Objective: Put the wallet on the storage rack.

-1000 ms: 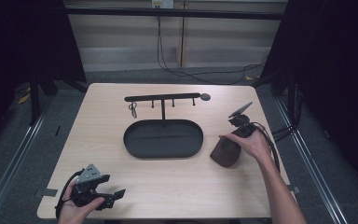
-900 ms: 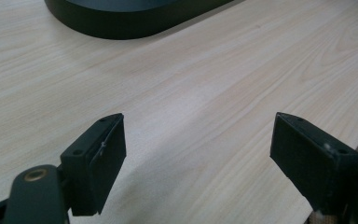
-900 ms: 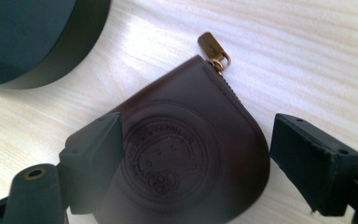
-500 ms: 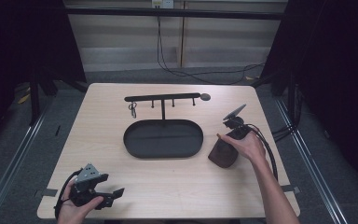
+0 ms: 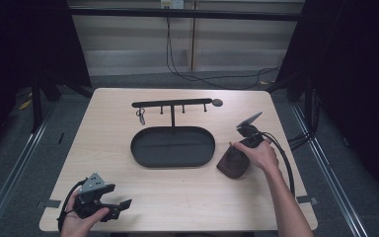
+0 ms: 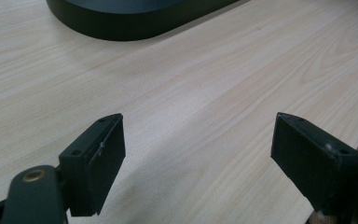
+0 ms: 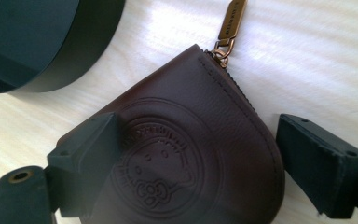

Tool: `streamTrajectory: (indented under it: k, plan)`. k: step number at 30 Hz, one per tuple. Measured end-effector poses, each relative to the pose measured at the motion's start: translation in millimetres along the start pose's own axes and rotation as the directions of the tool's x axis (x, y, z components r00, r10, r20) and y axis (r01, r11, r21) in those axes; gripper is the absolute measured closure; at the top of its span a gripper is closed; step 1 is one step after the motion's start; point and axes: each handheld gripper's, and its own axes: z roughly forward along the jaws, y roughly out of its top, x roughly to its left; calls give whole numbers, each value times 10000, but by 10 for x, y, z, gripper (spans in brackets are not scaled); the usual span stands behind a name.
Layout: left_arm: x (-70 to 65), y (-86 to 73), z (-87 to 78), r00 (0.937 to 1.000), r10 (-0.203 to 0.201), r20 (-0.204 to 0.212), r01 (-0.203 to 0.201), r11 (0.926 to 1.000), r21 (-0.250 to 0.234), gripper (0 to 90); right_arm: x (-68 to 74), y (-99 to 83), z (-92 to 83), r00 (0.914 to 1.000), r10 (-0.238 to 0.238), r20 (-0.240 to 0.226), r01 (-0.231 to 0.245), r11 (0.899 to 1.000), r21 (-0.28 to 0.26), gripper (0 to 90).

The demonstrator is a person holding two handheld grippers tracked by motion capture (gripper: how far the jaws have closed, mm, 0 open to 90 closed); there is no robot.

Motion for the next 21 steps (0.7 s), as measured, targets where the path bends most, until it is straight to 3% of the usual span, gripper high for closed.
streamTrajectory:
  k: [4, 10, 21]
  plan:
    - [1, -1, -4, 10000, 1, 3, -1, 10000, -11, 177, -14, 1, 9, 9999, 72, -136, -71, 9999, 72, 122]
    - [-1, -2, -6, 10000, -7, 37, 7, 10000, -10, 177, -21, 26, -11, 9989, 311, -343, -297, 9987, 407, 192]
    - [3, -4, -22, 9998, -143, 131, 145, 9998, -154, 182, -40, -29, -255, 9997, 224, -56, -223, 9995, 218, 498]
